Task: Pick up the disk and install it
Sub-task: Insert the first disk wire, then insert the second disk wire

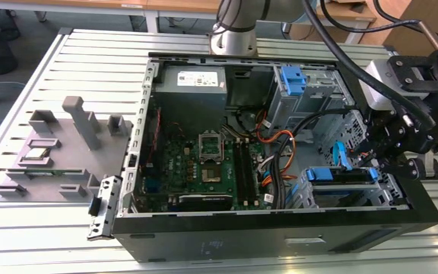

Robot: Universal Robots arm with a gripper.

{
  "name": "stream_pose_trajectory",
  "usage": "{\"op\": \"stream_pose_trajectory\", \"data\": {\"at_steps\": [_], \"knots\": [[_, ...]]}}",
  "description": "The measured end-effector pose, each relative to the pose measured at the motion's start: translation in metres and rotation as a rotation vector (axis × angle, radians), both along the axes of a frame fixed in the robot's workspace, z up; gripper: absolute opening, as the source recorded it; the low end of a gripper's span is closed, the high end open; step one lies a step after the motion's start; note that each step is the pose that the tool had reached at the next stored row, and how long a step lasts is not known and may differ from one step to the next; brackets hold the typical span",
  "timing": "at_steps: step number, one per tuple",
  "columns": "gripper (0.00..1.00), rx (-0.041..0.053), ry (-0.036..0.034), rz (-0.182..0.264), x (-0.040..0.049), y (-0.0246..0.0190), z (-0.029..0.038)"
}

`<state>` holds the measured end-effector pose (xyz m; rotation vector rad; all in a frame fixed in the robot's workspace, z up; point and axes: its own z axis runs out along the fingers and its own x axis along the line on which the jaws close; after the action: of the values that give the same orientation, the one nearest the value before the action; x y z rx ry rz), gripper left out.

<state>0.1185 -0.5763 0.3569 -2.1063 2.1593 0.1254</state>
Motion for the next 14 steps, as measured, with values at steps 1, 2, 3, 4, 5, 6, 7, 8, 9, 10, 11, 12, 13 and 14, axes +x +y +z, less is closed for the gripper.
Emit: {"op": "stream_pose_trajectory", "data": {"at_steps": [1,2,3,4,5,6,7,8,9,10,11,12,13,14], "knots": [[0.3,0.0,-0.0001,0.0,0.0,0.0,0.0],[0.3,0.0,-0.0001,-0.003,0.0,0.0,0.0],[0.3,0.0,-0.0001,-0.006,0.0,0.0,0.0],[0.3,0.0,-0.0001,-0.006,0.0,0.0,0.0],[0.3,0.0,-0.0001,-0.006,0.0,0.0,0.0],[0.3,0.0,-0.0001,-0.006,0.0,0.0,0.0],[0.3,0.0,-0.0001,-0.007,0.0,0.0,0.0],[0.3,0.0001,-0.0001,-0.007,0.0,0.0,0.0],[0.3,0.0,-0.0001,-0.007,0.0,0.0,0.0],[0.3,0.0,-0.0001,-0.007,0.0,0.0,0.0],[0.3,0.0,-0.0001,-0.007,0.0,0.0,0.0],[0.3,0.0,-0.0001,-0.007,0.0,0.0,0.0],[0.3,0.0,-0.0001,-0.007,0.0004,0.0001,0.0],[0.3,-0.0001,-0.0001,-0.007,0.0012,0.0002,0.0]]}}
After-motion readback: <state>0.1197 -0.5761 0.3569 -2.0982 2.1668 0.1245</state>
